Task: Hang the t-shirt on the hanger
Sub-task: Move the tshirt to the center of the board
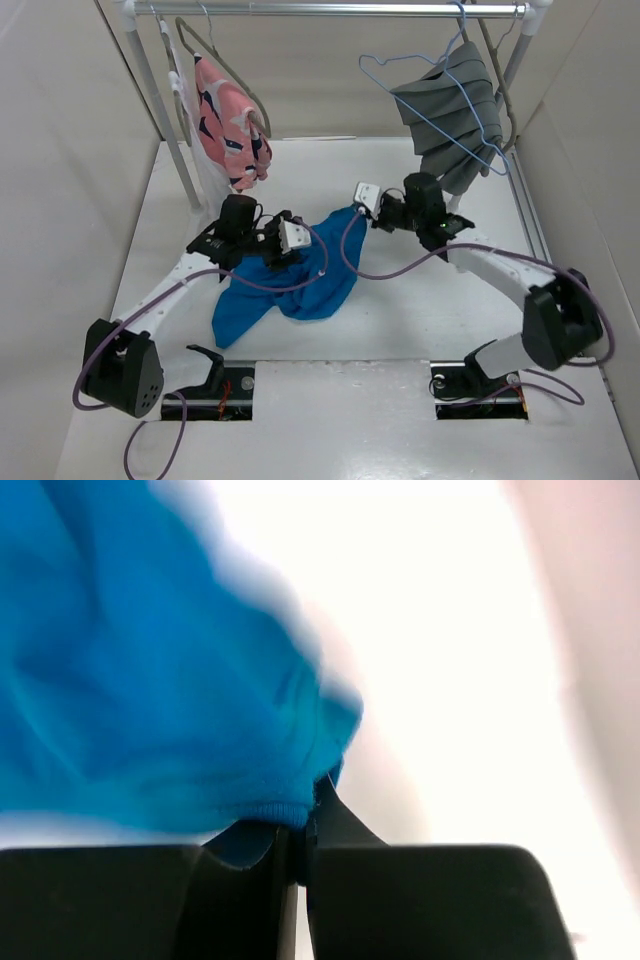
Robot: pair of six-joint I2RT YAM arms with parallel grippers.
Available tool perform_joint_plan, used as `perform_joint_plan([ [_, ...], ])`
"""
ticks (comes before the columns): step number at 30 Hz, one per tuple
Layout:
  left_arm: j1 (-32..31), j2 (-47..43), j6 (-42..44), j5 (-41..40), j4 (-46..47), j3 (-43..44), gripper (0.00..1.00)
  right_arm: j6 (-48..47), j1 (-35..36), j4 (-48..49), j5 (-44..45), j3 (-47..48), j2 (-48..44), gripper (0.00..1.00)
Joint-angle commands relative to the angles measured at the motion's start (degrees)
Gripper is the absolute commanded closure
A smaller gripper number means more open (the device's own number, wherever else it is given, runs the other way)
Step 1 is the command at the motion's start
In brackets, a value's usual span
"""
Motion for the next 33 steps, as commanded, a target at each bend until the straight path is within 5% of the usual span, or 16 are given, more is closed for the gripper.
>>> perform_joint_plan([
  [1, 0.31, -2.78, 4.74, 0.31, -4.75, 0.27, 0.36, -1.93, 3.27, -3.12, 4.12, 9.29, -7.66, 1.0],
  [8, 0.31, -5.34, -15.38, 6.36, 9.03, 7.22, 0.1, -6.68, 10.83, -26.24, 14.15, 30.64, -4.16, 1.0],
  [13, 0.31, -5.86, -25.85, 11.12, 17.04, 10.74, 0.07, -8.61, 14.96, -37.24, 15.38, 47.68, 4.97, 1.0],
  [16, 0.31, -5.34, -29.03, 11.12, 19.25, 11.53, 0.05, -9.84, 15.66, -37.78, 15.38, 48.59, 7.0, 1.0],
  [23, 0.31, -1.04, -21.92, 3.66, 17.85, 8.63, 0.01, -11.6, 18.83, -31.38, 8.45, 41.13, 5.62, 1.0],
  [29, -0.21, 0.82, -17.96, 14.17, 16.52, 6.44, 0.1, -11.6, 19.36, -27.84, 3.18, 36.29, 4.37, 1.0],
  [33, -0.22, 1.34, -17.96, 14.73, 17.05, 5.83, 0.54, -11.6, 19.36, -27.32, 2.38, 35.24, 4.37, 1.0],
])
